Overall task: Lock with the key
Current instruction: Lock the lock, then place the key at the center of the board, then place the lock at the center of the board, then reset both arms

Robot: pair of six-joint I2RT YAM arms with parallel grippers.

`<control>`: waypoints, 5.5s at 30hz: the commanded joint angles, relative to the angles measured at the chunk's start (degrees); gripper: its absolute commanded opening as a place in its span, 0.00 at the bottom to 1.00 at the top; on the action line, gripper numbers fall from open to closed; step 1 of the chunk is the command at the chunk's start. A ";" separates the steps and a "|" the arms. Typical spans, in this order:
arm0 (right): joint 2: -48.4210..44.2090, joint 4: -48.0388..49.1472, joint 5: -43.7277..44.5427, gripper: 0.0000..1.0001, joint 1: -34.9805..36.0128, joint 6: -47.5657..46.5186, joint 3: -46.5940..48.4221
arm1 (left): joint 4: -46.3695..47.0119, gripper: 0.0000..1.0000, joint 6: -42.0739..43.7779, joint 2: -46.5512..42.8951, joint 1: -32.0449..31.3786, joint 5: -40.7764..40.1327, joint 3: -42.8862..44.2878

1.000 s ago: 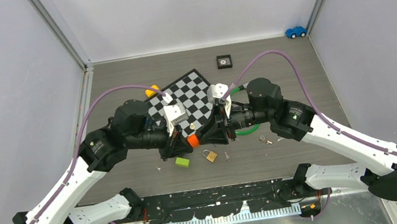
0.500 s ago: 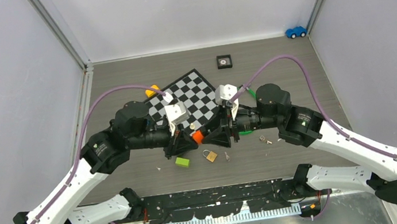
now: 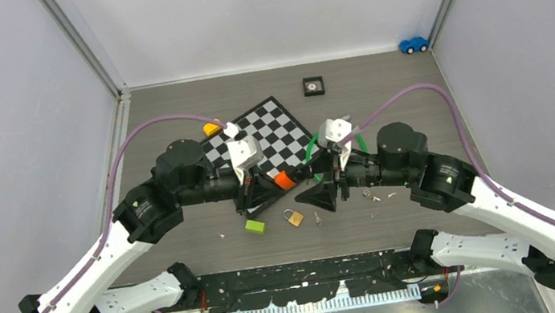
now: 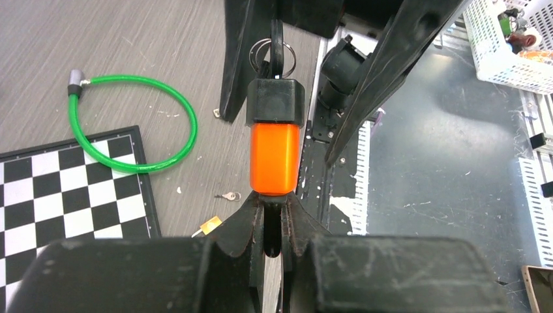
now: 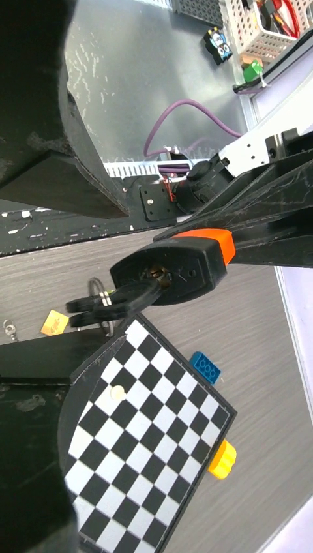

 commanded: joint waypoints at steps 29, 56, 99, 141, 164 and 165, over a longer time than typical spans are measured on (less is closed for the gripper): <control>1.73 -14.69 -10.18 0.52 -0.50 -9.12 11.87 | -9.30 0.00 8.99 -0.63 -0.17 11.22 2.18; 1.47 -11.79 -10.71 0.10 -0.75 -6.93 8.44 | -8.59 0.00 9.51 -0.33 -0.17 10.94 2.01; -14.70 -7.94 32.60 0.00 -2.35 16.43 -15.58 | 7.57 0.00 -11.37 5.27 -0.17 -16.46 -14.78; -16.80 6.25 54.45 0.56 -2.36 33.09 -38.51 | 21.90 0.67 -9.13 36.80 -0.13 -19.34 -12.85; 7.08 -11.77 22.02 0.86 -35.41 40.76 -9.95 | -10.10 1.00 -19.44 9.14 23.65 -36.96 -10.58; 5.05 -11.29 18.51 0.86 -37.67 42.32 -10.60 | -10.96 1.00 -18.95 7.24 24.02 -38.82 -11.00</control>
